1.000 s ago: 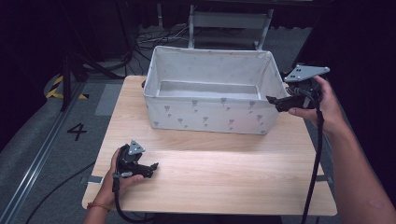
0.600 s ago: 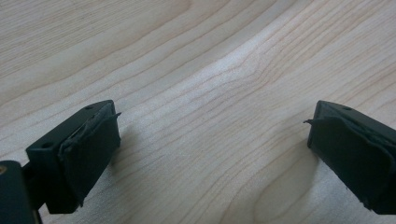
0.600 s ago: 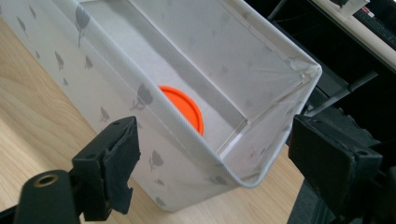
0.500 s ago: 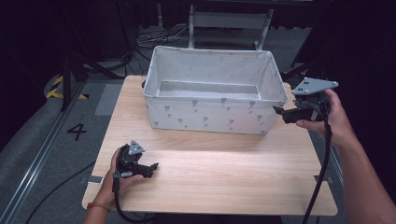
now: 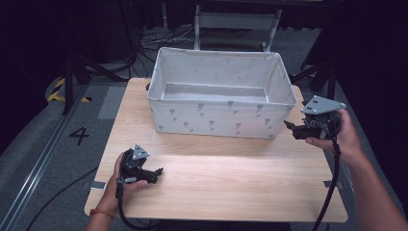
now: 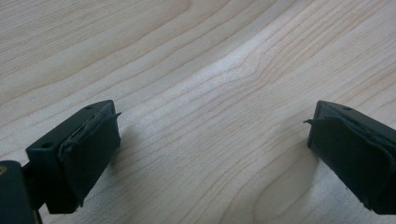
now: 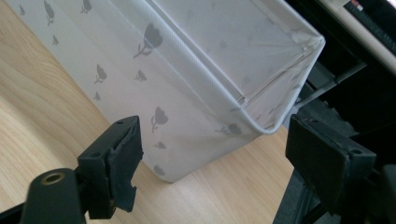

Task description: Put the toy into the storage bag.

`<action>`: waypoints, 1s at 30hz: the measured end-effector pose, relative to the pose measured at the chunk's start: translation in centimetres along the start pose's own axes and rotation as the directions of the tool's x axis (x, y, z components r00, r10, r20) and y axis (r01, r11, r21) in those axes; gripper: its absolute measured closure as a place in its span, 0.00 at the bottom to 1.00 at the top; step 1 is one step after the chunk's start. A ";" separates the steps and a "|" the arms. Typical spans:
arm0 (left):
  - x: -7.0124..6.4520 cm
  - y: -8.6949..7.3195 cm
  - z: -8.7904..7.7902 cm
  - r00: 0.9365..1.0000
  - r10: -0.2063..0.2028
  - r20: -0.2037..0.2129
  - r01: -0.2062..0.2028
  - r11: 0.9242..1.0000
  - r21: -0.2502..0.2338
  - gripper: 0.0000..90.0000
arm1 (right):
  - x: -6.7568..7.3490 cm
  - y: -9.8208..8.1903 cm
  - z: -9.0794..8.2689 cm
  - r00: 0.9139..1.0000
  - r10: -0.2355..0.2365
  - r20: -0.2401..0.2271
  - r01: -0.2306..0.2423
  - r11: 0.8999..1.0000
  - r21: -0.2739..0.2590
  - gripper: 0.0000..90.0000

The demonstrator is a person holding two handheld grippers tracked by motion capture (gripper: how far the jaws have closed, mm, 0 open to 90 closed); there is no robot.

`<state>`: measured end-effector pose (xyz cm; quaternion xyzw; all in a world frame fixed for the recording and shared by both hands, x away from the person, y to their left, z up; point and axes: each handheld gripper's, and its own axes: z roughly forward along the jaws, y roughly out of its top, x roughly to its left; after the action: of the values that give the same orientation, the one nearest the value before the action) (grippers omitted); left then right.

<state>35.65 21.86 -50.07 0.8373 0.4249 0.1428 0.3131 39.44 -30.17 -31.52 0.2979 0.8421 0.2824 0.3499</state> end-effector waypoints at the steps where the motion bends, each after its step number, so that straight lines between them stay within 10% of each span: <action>1: 0.0 0.0 0.0 1.000 0.000 0.000 0.000 1.000 0.000 0.03 | 0.0 -0.2 0.1 1.000 0.002 -0.012 -0.002 1.000 0.003 0.21; 30: 0.0 0.0 0.0 1.000 0.000 0.001 0.000 1.000 0.000 0.03 | 2.2 -6.4 2.2 0.999 0.025 -0.046 -0.021 0.996 0.090 0.20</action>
<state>35.65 21.86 -50.07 0.8373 0.4247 0.1424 0.3135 37.91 -32.35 -38.16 0.3162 0.8585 0.2553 0.3128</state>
